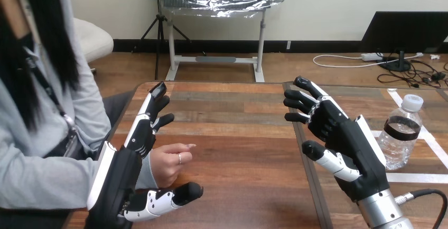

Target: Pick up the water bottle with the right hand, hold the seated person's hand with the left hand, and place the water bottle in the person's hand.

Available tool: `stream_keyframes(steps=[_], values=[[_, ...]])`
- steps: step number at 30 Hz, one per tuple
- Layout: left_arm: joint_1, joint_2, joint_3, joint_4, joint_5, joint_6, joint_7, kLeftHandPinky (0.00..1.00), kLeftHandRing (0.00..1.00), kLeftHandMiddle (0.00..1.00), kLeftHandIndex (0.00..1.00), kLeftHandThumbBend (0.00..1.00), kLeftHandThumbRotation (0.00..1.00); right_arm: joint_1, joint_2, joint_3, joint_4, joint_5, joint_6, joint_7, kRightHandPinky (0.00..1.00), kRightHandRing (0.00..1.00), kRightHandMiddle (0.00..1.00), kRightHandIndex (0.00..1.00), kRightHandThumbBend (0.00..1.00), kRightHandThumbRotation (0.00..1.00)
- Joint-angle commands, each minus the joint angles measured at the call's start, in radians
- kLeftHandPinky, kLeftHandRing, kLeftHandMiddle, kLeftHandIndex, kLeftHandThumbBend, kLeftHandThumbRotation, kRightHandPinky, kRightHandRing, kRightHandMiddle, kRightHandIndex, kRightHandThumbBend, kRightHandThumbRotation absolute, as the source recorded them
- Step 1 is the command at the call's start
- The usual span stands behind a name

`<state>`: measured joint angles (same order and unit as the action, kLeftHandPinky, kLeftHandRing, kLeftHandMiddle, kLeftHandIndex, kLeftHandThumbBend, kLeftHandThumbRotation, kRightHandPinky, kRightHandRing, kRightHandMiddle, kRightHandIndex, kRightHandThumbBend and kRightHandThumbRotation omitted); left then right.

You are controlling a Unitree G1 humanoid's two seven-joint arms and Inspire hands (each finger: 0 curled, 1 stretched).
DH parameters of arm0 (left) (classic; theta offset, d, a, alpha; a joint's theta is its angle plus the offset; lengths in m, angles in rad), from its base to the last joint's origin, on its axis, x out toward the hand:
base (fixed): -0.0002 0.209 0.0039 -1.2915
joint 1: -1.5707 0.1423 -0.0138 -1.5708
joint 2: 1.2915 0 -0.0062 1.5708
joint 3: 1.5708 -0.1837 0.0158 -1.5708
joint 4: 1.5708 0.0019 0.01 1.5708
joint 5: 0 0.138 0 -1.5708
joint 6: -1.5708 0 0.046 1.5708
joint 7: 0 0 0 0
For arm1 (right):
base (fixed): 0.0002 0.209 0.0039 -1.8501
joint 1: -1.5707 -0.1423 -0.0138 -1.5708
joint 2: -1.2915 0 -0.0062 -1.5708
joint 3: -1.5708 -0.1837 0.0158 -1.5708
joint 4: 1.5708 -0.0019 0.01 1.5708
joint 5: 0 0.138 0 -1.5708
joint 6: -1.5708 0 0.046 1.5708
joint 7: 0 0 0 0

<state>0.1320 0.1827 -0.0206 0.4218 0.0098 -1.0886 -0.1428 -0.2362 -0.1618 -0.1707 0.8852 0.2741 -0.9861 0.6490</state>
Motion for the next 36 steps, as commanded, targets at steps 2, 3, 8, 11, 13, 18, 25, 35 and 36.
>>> stream_keyframes(steps=[2,3,8,11,13,18,25,35,36], values=[[-0.048,-0.005,0.014,-0.004,0.007,-0.015,0.008,0.88,0.96,0.98,0.96,1.0,0.61,-0.041,-0.01,-0.007,-0.004,-0.007,-0.025,-0.016,0.78,0.85,0.86,0.91,1.0,0.62],[-0.047,-0.005,0.015,-0.005,0.008,-0.015,0.008,0.88,0.96,0.98,0.96,1.0,0.61,-0.04,-0.01,-0.007,-0.004,-0.007,-0.024,-0.016,0.78,0.85,0.86,0.91,1.0,0.62],[-0.045,-0.004,0.014,-0.004,0.001,-0.022,0.005,0.88,0.96,0.98,0.96,1.0,0.61,-0.04,-0.009,-0.007,-0.003,-0.007,-0.028,-0.016,0.77,0.85,0.87,0.91,1.0,0.62],[-0.045,-0.004,0.015,-0.002,0.002,-0.024,0.006,0.88,0.96,0.98,0.96,1.0,0.6,-0.041,-0.008,-0.006,-0.001,-0.011,-0.031,-0.02,0.77,0.85,0.87,0.9,1.0,0.62],[-0.045,-0.003,0.017,-0.002,0.004,-0.024,0.007,0.88,0.96,0.98,0.96,1.0,0.6,-0.042,-0.008,-0.005,0.0,-0.013,-0.033,-0.022,0.77,0.85,0.87,0.9,1.0,0.62],[-0.043,0.0,0.018,-0.003,0.0,-0.023,0.005,0.88,0.96,0.98,0.96,1.0,0.6,-0.043,-0.005,-0.003,0.001,-0.009,-0.037,-0.014,0.76,0.85,0.88,0.91,1.0,0.62],[-0.046,0.004,0.016,0.002,-0.011,-0.028,-0.003,0.88,0.96,0.98,0.96,1.0,0.59,-0.042,-0.002,-0.001,-0.003,-0.007,-0.033,-0.012,0.76,0.85,0.88,0.91,1.0,0.62],[-0.043,0.004,0.019,0.002,-0.012,-0.029,-0.001,0.89,0.96,0.98,0.97,1.0,0.58,-0.043,0.002,0.003,-0.009,-0.009,-0.032,-0.014,0.76,0.85,0.88,0.91,1.0,0.61],[-0.043,0.005,0.019,0.002,-0.013,-0.029,-0.001,0.89,0.96,0.98,0.97,1.0,0.58,-0.043,0.002,0.003,-0.009,-0.011,-0.033,-0.015,0.76,0.85,0.88,0.91,1.0,0.61]])
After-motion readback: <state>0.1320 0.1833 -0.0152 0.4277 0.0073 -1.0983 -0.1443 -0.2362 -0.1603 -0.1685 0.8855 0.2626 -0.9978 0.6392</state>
